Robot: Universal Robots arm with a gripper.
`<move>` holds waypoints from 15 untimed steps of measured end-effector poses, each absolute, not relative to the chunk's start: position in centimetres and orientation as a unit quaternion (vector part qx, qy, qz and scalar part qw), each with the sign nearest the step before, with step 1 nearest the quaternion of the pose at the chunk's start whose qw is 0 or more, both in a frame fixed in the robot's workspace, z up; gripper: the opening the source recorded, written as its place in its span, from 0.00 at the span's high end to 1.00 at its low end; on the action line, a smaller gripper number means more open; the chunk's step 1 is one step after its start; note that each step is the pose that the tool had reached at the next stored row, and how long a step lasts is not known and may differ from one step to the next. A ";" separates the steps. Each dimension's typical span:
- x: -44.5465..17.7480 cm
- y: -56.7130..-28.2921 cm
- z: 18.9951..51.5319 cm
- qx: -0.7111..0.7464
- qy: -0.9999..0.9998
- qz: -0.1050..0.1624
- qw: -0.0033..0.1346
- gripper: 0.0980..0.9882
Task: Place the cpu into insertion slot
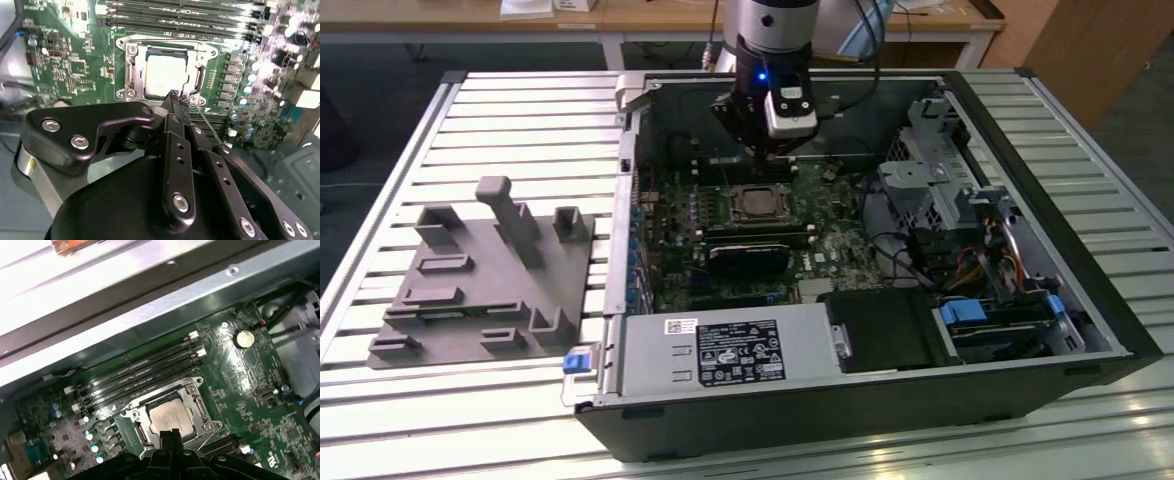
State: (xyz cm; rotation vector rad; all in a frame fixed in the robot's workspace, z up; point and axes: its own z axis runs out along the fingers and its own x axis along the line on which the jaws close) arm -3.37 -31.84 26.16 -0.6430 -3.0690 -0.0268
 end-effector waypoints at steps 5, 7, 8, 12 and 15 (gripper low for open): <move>-3.4 -31.8 26.1 -0.160 -0.987 -0.008 0.003 0.99; -3.4 -31.8 26.1 -0.143 -0.990 -0.008 0.003 0.99; -3.4 -31.8 26.1 -0.133 -0.991 -0.008 0.004 0.99; -3.4 -31.8 26.1 -0.098 -0.995 -0.008 0.004 0.99; -3.4 -31.8 26.1 -0.071 -0.997 -0.008 0.004 0.99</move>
